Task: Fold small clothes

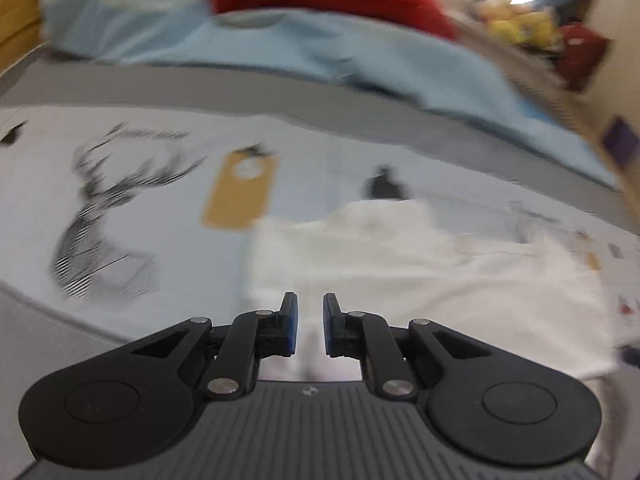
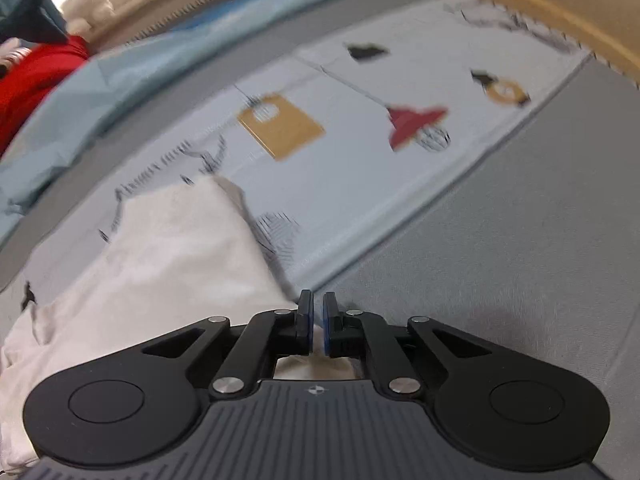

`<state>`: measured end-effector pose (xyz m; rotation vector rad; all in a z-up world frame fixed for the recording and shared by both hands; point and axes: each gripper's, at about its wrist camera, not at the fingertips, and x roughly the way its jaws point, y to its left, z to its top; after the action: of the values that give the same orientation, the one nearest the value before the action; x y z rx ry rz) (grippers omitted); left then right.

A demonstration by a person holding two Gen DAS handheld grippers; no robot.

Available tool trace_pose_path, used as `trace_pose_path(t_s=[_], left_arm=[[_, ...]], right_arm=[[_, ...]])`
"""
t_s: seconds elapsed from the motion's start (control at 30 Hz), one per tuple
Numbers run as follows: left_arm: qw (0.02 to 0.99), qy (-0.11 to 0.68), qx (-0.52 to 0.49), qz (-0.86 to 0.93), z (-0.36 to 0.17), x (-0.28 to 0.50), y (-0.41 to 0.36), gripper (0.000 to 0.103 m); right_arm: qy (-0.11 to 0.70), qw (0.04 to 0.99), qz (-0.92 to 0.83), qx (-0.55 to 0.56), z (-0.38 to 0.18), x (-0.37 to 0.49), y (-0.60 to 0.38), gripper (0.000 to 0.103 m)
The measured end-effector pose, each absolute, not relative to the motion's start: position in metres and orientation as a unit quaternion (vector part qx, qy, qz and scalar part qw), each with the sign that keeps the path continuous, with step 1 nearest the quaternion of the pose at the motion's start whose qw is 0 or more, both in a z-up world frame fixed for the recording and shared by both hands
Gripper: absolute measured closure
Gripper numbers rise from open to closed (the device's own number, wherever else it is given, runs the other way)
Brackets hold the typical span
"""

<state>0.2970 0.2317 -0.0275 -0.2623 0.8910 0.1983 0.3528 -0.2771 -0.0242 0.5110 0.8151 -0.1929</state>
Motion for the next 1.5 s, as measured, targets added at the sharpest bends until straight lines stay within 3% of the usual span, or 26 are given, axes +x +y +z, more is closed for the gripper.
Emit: trace_pose_path(t_s=[0.17,0.23,0.37,0.43,0.73,0.8,0.9,1.03,1.2,1.33,1.5], left_arm=[[0.833,0.542,-0.087,0.071,-0.083,0.306,0.218,0.081],[0.843,0.527,-0.078,0.077,-0.078,0.301,0.215,0.08],[0.853,0.507,-0.085,0.088,-0.056,0.286,0.208,0.079],[0.857,0.499,-0.089,0.095,-0.048,0.271,0.204,0.079],[0.886,0.455,-0.062,0.063,0.001,0.161,0.186,0.079],[0.882,0.463,-0.073,0.052,0.0,0.13,0.188,0.079],[0.855,0.509,-0.096,0.022,-0.013,0.094,0.19,0.079],[0.847,0.523,-0.096,0.017,-0.015,0.065,0.187,0.079],[0.796,0.579,-0.171,0.037,-0.046,0.047,0.202,0.079],[0.768,0.62,-0.153,0.053,-0.068,0.046,0.199,0.079],[0.759,0.631,-0.149,0.058,-0.073,0.045,0.191,0.079]], right_arm=[[0.4,0.883,0.0,0.247,-0.027,0.359,-0.266,0.097],[0.451,0.862,-0.012,0.234,-0.048,0.365,-0.265,0.102],[0.454,0.84,-0.017,0.297,-0.048,0.354,-0.285,0.103],[0.436,0.852,-0.022,0.288,-0.029,0.339,-0.288,0.098],[0.371,0.902,0.013,0.219,0.026,0.231,-0.324,0.094],[0.376,0.905,0.018,0.198,0.028,0.203,-0.329,0.088],[0.386,0.9,0.023,0.201,0.025,0.163,-0.342,0.088],[0.396,0.895,0.032,0.204,0.013,0.124,-0.344,0.088],[0.454,0.87,0.038,0.19,-0.02,0.109,-0.34,0.087],[0.509,0.851,0.024,0.125,-0.047,0.108,-0.328,0.082],[0.545,0.828,0.029,0.13,-0.067,0.108,-0.327,0.079]])
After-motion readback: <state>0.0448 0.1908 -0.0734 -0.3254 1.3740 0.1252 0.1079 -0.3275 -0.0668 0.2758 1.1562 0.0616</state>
